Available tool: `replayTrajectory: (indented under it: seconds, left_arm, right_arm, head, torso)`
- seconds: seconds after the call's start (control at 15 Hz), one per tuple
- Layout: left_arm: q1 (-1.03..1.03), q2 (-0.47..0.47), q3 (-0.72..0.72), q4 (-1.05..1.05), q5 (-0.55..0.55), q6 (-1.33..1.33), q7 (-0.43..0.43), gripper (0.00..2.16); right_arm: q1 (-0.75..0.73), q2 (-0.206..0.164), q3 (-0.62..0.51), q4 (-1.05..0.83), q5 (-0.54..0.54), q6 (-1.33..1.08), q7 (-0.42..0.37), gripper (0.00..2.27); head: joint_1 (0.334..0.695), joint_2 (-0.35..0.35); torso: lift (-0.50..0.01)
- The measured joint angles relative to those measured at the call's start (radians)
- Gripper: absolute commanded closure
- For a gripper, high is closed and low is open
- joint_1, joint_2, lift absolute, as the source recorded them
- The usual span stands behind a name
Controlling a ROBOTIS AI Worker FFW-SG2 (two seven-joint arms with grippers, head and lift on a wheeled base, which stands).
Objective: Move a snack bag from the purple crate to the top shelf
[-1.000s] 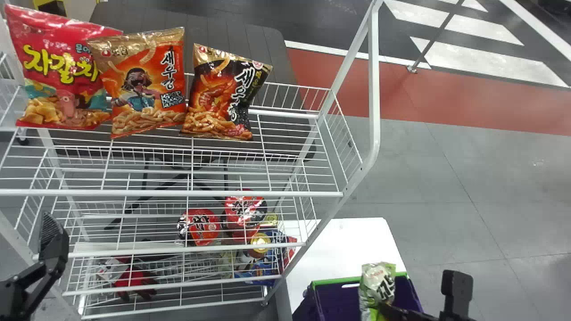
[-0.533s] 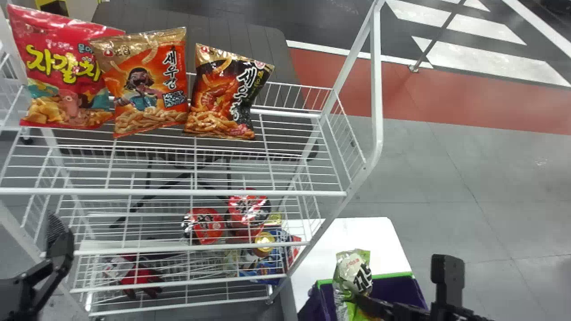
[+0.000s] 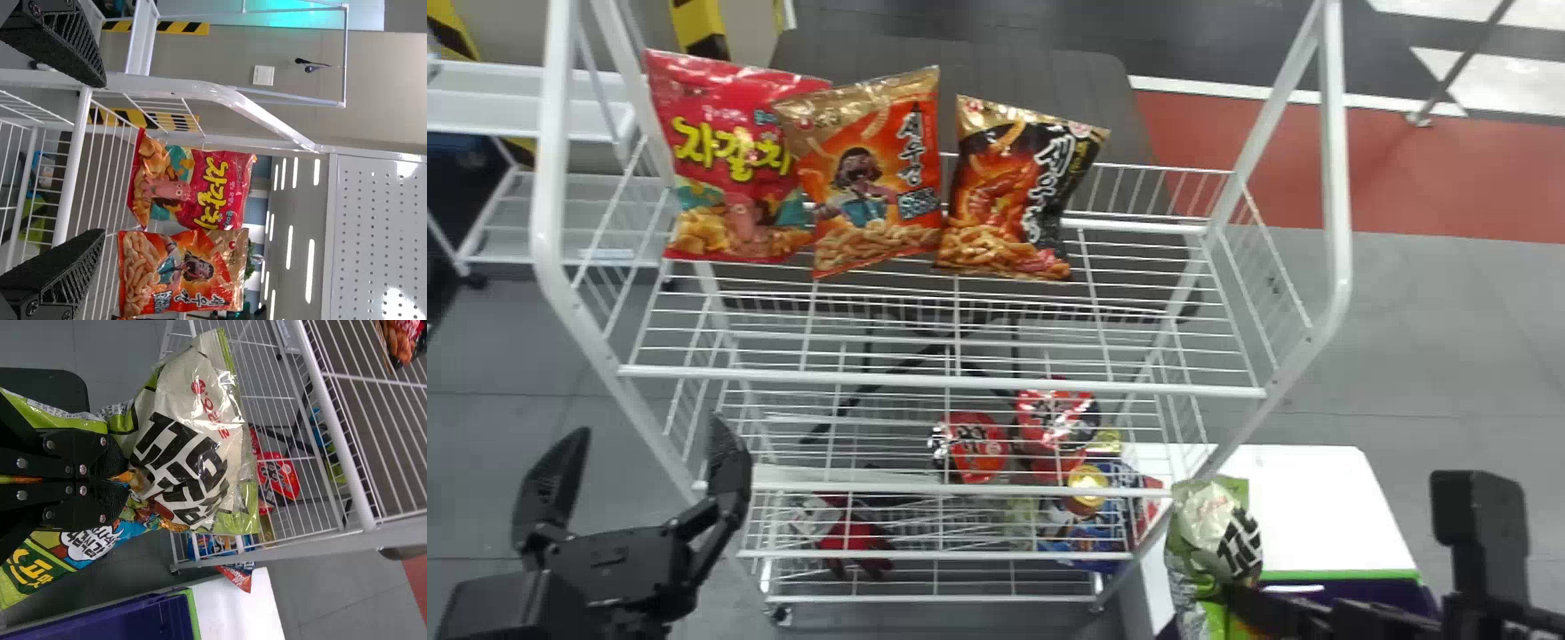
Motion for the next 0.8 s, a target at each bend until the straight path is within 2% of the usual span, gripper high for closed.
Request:
replayTrajectory:
  seconds: [0.4,0.6,0.8]
  left_arm:
    - [0.000,0.004,0.000,0.000,-0.002,-0.004,0.000,0.00]
    - [0.004,0.007,0.000,-0.001,-0.002,-0.016,0.004,0.00]
    - [0.009,0.010,0.001,-0.005,-0.003,-0.021,0.006,0.00]
  right_arm:
    - [-0.203,0.000,0.027,-0.168,-0.001,0.021,-0.025,2.01]
    - [-0.276,0.000,0.083,-0.213,0.006,0.021,-0.082,2.01]
    - [-0.329,0.000,0.130,-0.219,0.012,0.021,-0.100,2.00]
  head:
    - [0.695,-0.045]
    - [0.695,-0.027]
    - [0.695,0.001]
  torso:
    - [0.000]
    - [0.000]
    - [0.000]
